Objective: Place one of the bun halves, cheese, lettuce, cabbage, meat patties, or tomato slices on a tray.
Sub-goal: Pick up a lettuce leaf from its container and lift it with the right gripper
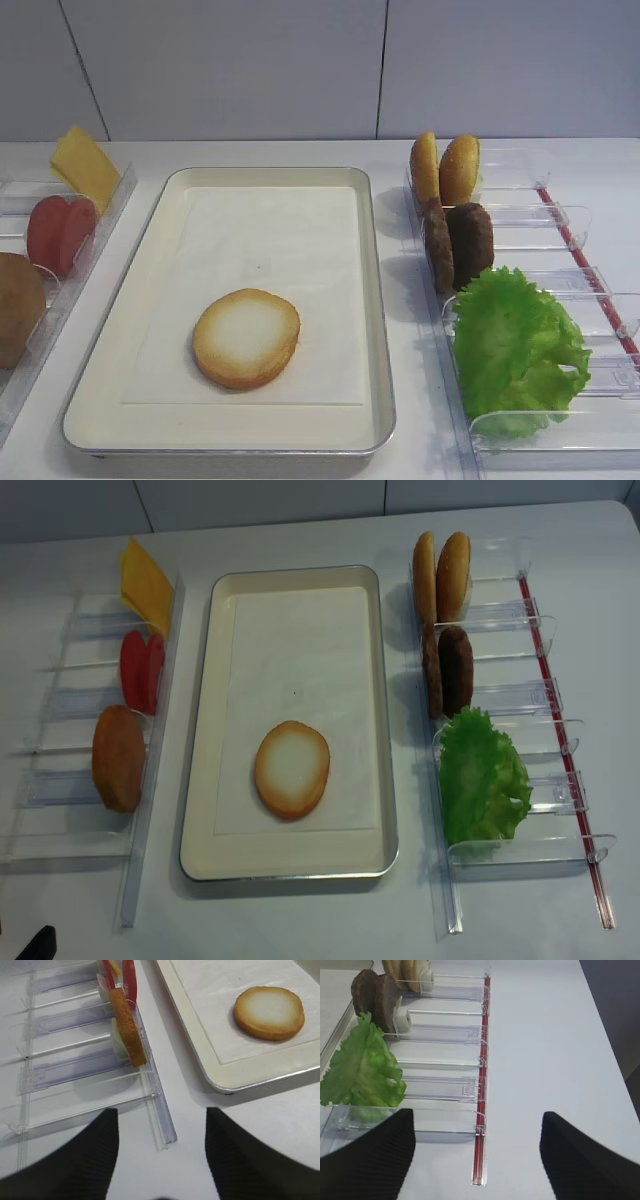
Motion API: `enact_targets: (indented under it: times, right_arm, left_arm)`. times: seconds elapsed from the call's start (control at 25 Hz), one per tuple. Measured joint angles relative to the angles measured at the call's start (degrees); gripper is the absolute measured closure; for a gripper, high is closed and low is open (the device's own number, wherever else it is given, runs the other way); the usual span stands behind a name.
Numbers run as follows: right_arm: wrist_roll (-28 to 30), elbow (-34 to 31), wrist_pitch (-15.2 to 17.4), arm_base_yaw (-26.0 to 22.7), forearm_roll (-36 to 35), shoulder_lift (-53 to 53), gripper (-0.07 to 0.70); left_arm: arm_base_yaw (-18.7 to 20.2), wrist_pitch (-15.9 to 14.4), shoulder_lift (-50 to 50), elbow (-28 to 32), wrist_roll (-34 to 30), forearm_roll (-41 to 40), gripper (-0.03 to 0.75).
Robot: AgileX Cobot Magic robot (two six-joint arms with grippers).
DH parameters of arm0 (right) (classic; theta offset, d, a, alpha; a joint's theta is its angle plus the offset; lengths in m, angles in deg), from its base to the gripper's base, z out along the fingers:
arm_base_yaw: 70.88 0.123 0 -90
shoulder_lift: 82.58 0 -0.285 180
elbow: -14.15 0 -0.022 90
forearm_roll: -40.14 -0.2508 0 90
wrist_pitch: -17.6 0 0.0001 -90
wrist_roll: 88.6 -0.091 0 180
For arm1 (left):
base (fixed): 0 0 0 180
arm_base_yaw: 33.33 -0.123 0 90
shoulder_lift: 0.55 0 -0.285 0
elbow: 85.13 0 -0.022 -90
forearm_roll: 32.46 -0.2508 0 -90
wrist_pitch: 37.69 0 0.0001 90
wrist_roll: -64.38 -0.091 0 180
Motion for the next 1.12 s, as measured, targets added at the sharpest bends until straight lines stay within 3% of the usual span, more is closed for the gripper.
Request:
enact_targets:
  times: [0.24, 0.4, 0.8, 1.12]
  right_arm:
    - [0.0, 0.0, 0.0, 0.0, -0.5, 0.0, 0.1]
    - [0.0, 0.0, -0.4, 0.0, -5.7, 2.1, 0.1]
    - [0.2, 8.5, 0.0, 0.0, -14.5, 26.0, 0.138]
    - [3.3, 14.5, -1.7, 0.6, -22.2, 44.1, 0.139]
  left_arm:
    - [0.0, 0.0, 0.0, 0.0, 0.0, 0.0, 0.345]
    - [0.0, 0.1, 0.0, 0.0, 0.0, 0.0, 0.345]
    - [0.0, 0.1, 0.0, 0.0, 0.0, 0.0, 0.345]
    - [0.0, 0.1, 0.0, 0.0, 0.0, 0.0, 0.345]
